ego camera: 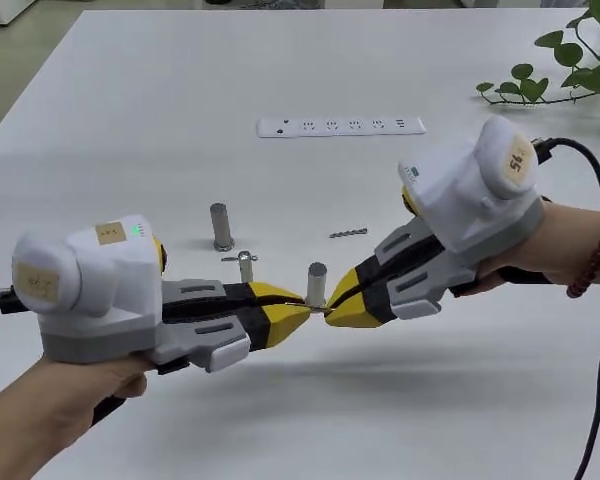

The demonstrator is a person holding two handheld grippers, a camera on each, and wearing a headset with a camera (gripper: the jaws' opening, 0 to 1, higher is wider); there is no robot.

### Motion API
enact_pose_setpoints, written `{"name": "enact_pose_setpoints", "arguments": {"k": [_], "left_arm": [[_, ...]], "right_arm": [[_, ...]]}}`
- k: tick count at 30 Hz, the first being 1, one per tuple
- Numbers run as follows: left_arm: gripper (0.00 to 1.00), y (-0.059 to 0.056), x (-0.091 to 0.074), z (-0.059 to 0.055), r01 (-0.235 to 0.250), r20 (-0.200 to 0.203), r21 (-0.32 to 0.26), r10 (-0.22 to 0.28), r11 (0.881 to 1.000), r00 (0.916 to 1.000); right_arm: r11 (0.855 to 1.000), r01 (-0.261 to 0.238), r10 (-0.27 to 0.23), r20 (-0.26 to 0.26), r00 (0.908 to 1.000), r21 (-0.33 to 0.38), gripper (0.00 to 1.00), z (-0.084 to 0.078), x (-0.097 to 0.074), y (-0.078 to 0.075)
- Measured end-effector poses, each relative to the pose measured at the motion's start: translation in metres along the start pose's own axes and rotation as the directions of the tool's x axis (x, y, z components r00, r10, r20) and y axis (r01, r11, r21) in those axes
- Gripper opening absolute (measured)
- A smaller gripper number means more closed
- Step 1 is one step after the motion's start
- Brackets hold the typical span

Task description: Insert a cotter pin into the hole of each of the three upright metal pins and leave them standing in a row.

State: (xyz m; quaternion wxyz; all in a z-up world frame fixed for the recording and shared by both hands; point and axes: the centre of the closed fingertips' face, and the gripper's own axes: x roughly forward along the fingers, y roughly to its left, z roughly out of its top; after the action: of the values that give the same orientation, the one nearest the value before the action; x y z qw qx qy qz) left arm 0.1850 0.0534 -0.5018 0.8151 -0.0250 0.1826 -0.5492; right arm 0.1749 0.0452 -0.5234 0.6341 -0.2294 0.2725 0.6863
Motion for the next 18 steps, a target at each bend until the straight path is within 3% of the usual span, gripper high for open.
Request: {"name": "enact_pose_setpoints", "arguments": {"k": [9, 18], "left_arm": [[0.14, 0.015, 0.001, -0.001, -0.103, 0.002, 0.042, 0.103, 0.994, 0.9947], [0.25, 0.033, 0.010, -0.008, -0.220, 0.012, 0.052, 0.220, 0.974, 0.9755]], "right_arm": [[0.997, 0.073, -0.073, -0.058, 0.9956, 0.000, 0.00, -0.018, -0.011, -0.020], [0.993, 0.119, -0.120, -0.126, 0.9848, -0.015, 0.00, -0.035, -0.017, -0.034]]}}
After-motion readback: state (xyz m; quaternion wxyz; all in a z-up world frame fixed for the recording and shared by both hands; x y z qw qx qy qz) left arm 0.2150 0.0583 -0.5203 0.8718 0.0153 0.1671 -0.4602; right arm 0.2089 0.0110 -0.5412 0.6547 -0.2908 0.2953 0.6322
